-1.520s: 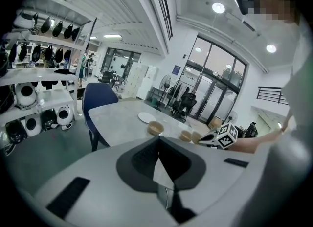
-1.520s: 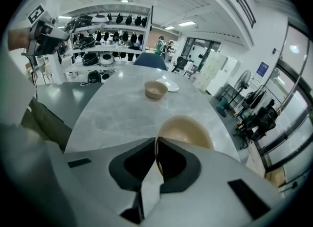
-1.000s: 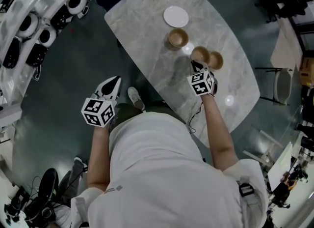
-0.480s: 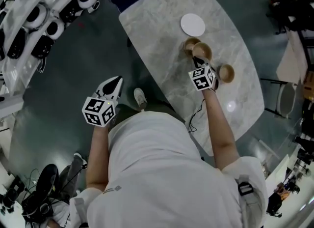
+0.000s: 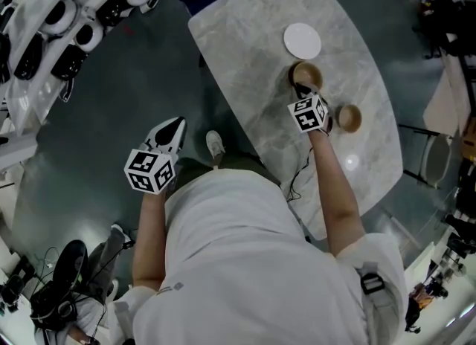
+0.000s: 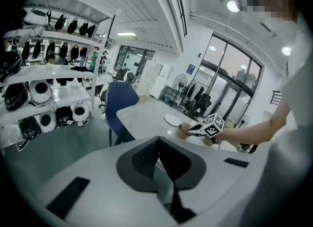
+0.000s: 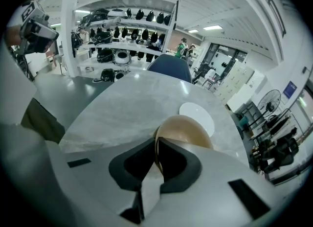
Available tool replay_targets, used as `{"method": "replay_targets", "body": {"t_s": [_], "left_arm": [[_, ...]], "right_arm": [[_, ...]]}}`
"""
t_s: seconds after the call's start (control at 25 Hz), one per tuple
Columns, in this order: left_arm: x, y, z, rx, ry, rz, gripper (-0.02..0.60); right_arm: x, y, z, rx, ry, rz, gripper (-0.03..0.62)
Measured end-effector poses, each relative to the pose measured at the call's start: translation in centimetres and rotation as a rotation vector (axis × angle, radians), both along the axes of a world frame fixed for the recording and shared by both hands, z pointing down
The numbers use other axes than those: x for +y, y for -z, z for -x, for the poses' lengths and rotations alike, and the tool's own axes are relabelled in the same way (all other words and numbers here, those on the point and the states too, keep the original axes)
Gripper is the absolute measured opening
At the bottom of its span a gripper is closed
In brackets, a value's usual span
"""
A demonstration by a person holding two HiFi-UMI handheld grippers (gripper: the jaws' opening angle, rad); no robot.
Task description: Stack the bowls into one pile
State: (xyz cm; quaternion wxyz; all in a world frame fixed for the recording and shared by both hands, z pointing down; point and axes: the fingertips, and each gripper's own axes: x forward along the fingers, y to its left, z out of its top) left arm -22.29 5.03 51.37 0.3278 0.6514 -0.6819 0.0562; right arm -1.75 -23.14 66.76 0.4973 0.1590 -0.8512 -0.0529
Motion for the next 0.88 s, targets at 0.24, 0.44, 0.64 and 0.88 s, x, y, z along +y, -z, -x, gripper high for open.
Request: {"method": "replay_targets", "body": {"t_s": [0.24, 0.44, 0.64, 0.88], "left_arm": [[0.4, -0.3, 0.2, 0.002, 0.025, 0.018, 0.002], [0.5, -0.3, -0.2, 0.007, 0.040, 0.017, 0.002], [0.8, -0.5, -0.6, 0.013, 0.045, 0.018, 0.002], [1.2, -0.9, 0.0, 0.019, 0.029, 0.006, 0.002]], "right_arm": [[-0.4, -0.6, 0.5, 0.010, 0.013, 0.019, 0.038], [-0.3, -0.9, 0.6, 0.015, 0.021, 0.036, 0.046], [0.1, -0.7, 0.3, 0.000, 0.004, 0.061, 0.134], [1.0, 0.4, 0.1, -0.022, -0.029, 0.048, 0.146]]}}
